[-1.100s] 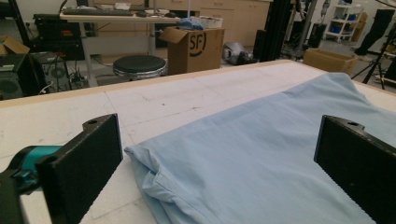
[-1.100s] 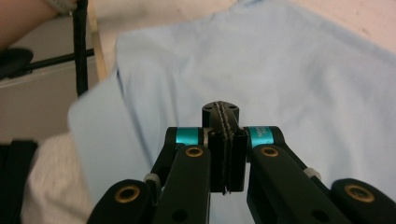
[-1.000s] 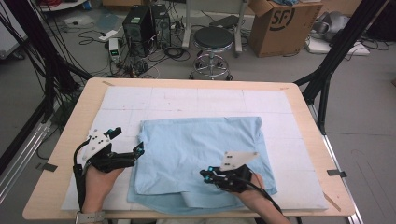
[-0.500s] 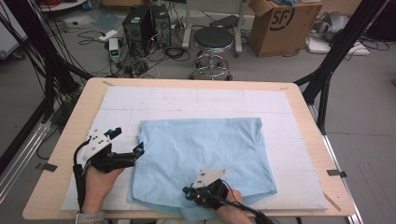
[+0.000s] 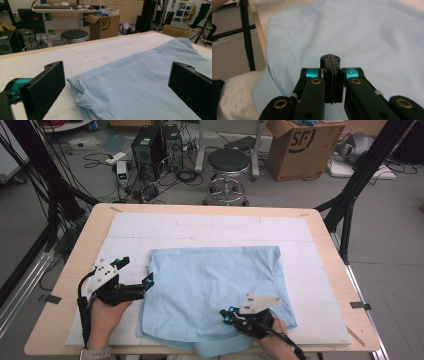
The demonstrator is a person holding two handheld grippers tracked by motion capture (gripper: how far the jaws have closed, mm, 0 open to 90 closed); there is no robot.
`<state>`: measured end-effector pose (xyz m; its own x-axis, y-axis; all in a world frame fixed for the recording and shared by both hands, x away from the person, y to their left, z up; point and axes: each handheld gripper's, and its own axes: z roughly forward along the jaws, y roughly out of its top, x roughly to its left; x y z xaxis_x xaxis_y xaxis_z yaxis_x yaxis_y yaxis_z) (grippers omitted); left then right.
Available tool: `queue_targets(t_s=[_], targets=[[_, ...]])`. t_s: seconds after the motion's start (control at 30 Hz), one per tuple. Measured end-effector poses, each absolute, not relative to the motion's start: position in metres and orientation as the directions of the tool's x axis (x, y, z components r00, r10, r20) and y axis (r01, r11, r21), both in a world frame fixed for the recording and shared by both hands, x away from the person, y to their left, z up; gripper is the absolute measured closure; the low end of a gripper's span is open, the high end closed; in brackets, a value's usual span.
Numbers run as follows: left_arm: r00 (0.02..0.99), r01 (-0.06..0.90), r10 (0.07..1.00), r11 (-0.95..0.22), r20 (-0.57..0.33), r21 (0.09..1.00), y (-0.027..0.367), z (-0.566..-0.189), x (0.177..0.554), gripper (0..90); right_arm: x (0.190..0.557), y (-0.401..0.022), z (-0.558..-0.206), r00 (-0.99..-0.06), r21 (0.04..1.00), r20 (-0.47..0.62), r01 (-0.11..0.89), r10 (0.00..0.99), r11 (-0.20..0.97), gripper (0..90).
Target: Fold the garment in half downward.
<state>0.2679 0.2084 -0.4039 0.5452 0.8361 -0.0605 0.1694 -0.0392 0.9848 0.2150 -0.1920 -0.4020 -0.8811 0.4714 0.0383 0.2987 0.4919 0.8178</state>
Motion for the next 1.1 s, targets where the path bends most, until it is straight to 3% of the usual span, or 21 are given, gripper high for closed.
queue_targets(t_s=[0.3, 0.43, 0.6, 0.83, 1.1], targets=[[0.545, 0.162, 0.837, -0.049, -0.048, 0.986, 0.205, -0.403, 0.267, 1.6, 0.202, -0.242, -0.439, -0.864, 0.734, 0.063, 0.379, 0.499, 0.564, 90.0], [0.543, 0.152, 0.838, -0.044, -0.046, 0.987, 0.206, -0.403, 0.266, 1.7, 0.197, -0.246, -0.447, -0.856, 0.763, 0.089, 0.388, 0.51, 0.518, 90.0], [0.542, 0.141, 0.838, -0.022, -0.059, 0.99, 0.21, -0.4, 0.264, 1.7, 0.203, -0.248, -0.428, -0.849, 0.829, 0.067, 0.339, 0.524, 0.444, 88.9], [0.55, 0.124, 0.834, -0.02, -0.052, 0.992, 0.213, -0.399, 0.261, 1.7, 0.237, -0.263, -0.393, -0.829, 0.906, 0.057, 0.277, 0.557, 0.319, 53.4], [0.561, 0.115, 0.825, -0.008, -0.059, 0.993, 0.212, -0.399, 0.262, 1.7, 0.281, -0.292, -0.38, -0.767, 0.946, 0.075, 0.258, 0.637, 0.198, 19.8]])
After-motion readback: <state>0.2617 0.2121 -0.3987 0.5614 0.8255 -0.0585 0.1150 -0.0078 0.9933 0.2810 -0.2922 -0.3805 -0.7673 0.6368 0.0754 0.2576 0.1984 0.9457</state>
